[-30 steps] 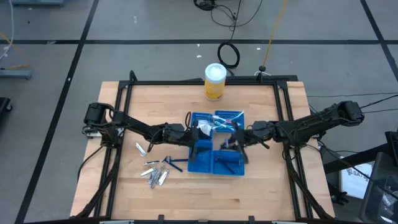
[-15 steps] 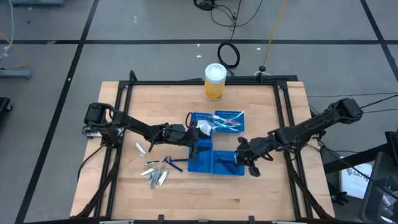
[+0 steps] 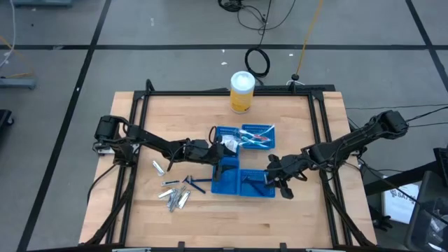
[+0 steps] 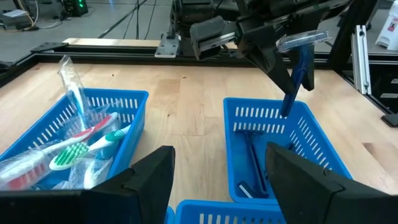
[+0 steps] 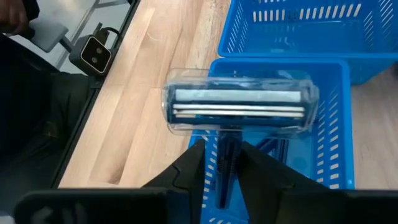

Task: Pick & Place Travel size toiletries
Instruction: Put the blue razor into the bottom right blue bin

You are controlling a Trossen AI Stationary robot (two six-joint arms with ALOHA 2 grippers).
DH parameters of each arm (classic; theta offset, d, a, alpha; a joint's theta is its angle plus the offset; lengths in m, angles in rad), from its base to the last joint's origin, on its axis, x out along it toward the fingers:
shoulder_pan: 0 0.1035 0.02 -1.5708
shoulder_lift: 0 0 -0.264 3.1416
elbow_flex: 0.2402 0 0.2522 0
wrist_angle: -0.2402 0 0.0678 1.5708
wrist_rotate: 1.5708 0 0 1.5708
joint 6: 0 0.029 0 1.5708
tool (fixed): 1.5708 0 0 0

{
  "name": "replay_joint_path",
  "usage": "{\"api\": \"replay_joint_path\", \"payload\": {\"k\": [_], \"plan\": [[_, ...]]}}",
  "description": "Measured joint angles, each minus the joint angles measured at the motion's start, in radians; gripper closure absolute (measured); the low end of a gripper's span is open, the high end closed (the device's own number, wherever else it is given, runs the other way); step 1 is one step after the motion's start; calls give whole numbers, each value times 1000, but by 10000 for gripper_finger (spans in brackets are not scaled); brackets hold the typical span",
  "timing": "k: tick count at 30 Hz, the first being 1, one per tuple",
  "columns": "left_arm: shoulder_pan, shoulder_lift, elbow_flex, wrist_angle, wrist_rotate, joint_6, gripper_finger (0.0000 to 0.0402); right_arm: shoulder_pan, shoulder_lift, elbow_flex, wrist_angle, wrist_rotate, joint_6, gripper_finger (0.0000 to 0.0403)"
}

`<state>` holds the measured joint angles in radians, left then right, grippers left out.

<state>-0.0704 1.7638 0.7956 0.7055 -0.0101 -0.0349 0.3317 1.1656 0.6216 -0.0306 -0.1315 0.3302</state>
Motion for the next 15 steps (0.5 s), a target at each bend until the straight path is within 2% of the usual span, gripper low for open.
{"api": "replay_joint_path", "payload": {"k": [15], "plan": [[14, 0, 0, 0, 0, 0, 156, 0, 0, 0, 4, -1, -1, 222]]}}
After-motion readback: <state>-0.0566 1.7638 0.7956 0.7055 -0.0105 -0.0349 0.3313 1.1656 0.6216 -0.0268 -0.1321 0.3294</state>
